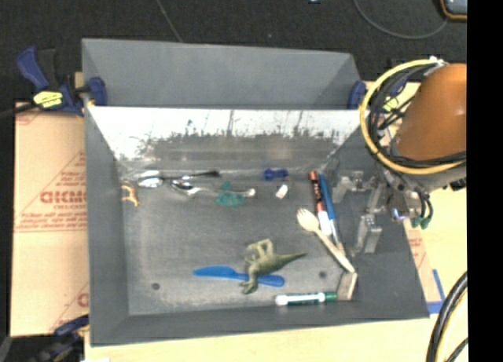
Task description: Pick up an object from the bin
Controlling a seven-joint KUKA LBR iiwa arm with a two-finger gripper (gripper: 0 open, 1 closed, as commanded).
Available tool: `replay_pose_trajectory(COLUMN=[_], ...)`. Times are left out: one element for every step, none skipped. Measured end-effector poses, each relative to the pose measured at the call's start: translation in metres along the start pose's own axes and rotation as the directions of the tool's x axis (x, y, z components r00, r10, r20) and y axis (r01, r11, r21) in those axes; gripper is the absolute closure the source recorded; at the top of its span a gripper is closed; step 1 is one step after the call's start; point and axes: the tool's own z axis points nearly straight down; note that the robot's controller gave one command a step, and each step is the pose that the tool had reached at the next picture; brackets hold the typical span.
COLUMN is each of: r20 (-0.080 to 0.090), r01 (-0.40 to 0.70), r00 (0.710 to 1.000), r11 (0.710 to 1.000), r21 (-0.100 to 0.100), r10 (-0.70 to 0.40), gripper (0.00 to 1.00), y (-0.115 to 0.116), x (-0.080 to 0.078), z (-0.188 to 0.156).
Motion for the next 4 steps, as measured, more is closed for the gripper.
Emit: replay_pose_trajectory(r20=[0.008, 0.012, 0.022, 0.011], r01=[0.005, 0.051, 0.188, 0.025], r00=[1.0, 0.999, 0.982, 1.0], r11=[1.0, 0.999, 0.982, 1.0], r21=[0.002, 0.003, 0.011, 0.002], r10=[-0.005, -0.051, -0.188, -0.025], gripper=[0.0, 0.0, 0.0, 0.0], y=[0.001, 0.075, 0.084, 0.125], x=[-0.001, 0.029, 0.031, 0.028], z=[-0.004, 0.147, 0.067, 0.122])
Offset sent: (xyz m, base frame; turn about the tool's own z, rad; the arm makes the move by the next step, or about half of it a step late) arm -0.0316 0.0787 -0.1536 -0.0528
